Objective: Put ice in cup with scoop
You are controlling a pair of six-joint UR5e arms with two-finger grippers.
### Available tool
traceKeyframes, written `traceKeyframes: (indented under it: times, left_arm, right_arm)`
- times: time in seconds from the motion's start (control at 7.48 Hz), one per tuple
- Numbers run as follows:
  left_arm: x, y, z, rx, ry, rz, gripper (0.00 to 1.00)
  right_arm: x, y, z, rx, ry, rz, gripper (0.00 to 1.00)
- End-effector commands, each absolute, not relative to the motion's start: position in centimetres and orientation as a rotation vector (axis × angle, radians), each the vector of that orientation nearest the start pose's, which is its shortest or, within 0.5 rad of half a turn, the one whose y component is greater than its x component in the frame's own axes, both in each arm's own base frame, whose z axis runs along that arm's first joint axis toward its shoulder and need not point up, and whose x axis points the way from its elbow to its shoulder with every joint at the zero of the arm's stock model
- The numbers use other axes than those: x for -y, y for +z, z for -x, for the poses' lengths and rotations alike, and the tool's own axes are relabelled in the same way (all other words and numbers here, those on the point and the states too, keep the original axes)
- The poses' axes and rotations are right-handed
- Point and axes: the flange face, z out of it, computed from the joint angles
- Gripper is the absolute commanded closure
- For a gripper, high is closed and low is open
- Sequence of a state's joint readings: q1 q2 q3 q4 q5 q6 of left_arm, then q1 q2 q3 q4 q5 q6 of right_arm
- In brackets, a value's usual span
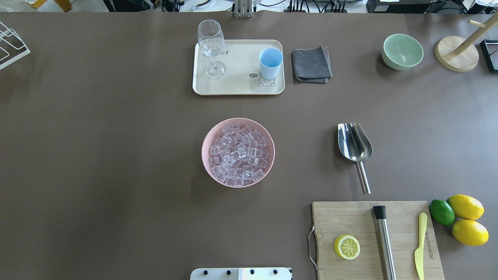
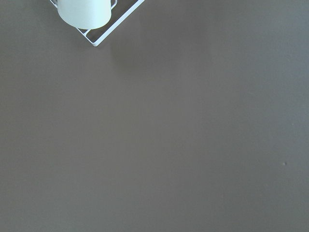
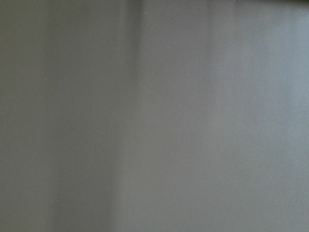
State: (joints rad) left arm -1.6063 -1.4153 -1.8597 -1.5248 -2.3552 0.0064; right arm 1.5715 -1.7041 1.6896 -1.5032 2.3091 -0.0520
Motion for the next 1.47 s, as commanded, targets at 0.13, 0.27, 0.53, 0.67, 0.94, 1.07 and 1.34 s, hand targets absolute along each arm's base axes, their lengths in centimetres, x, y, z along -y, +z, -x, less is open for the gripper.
traceKeyframes:
  times: [0.13, 0.27, 0.53, 0.67, 0.94, 1.07, 1.34]
  left_arm:
    - [42.5, 59.1, 7.9, -0.785, -0.019, -0.092, 0.01]
    - [42.5, 59.1, 7.9, -0.786, -0.019, -0.091, 0.01]
    - [42.5, 59.2, 7.9, -0.786, -0.021, -0.089, 0.01]
    - [42.5, 59.2, 7.9, -0.787, -0.021, -0.09, 0.01]
    - [42.6, 58.8, 7.7, -0.804, -0.012, -0.102, 0.01]
    - [42.8, 58.4, 7.5, -0.825, -0.007, -0.105, 0.01]
    - [43.3, 58.3, 6.3, -0.828, 0.022, -0.1, 0.01]
  right_arm:
    - [43.2, 66.3, -6.7, 0.736, -0.065, -0.064, 0.0]
    - [43.2, 66.4, -6.7, 0.735, -0.067, -0.064, 0.0]
    - [43.2, 66.5, -6.7, 0.735, -0.067, -0.062, 0.0]
    - [43.2, 66.2, -6.7, 0.735, -0.065, -0.067, 0.0]
    - [43.5, 64.6, -6.6, 0.744, -0.067, -0.087, 0.0]
    - [43.6, 64.3, -6.5, 0.747, -0.065, -0.091, 0.0]
    - [44.0, 62.2, -5.0, 0.775, -0.11, -0.117, 0.0]
